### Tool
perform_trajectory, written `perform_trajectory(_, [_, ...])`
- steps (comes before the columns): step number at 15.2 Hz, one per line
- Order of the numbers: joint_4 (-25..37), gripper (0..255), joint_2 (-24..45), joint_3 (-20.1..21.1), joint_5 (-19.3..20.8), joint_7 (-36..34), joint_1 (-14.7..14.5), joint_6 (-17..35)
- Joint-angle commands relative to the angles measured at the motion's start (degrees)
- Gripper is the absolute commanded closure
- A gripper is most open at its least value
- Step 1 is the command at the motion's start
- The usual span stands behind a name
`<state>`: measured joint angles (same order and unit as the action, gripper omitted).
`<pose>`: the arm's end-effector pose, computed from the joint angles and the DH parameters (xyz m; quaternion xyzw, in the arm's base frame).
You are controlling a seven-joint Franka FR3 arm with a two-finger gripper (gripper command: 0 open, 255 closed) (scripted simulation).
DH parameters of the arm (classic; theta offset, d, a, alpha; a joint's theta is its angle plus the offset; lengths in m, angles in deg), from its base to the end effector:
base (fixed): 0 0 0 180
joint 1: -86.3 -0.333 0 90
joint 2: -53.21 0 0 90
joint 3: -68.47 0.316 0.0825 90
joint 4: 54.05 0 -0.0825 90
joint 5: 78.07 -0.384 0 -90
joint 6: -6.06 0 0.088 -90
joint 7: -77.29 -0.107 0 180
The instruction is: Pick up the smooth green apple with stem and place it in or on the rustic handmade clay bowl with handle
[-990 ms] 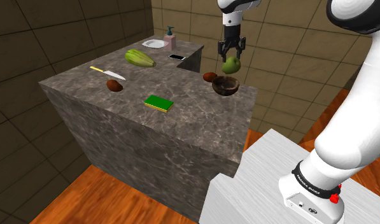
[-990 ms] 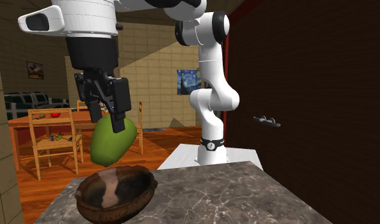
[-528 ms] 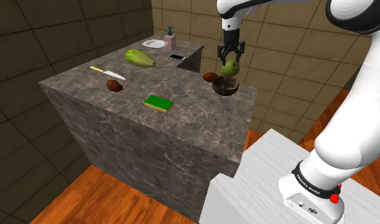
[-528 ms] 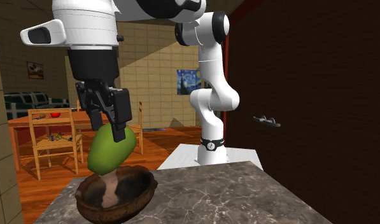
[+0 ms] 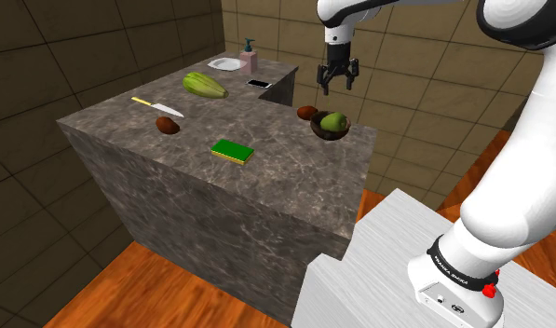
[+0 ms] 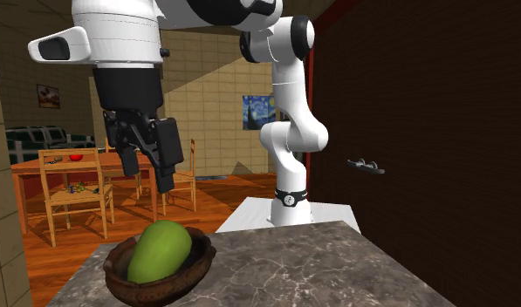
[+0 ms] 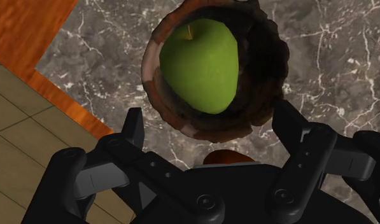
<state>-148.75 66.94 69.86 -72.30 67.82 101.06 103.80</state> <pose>0.5932 -0.1519 0.4562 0.9771 -0.1858 -0.0945 0.0429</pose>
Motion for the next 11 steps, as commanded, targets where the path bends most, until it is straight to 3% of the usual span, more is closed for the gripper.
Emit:
perform_trajectory(1, [0.00,0,0.00,0.00,0.00,0.00,0.00,0.00])
perform_trajectory(5, [9.11,0,1.40,0.20,-0.08,0.18,-0.40,-7.73])
perform_trajectory(11, [9.11,0,1.40,0.20,-0.08,0.18,-0.41,-7.73])
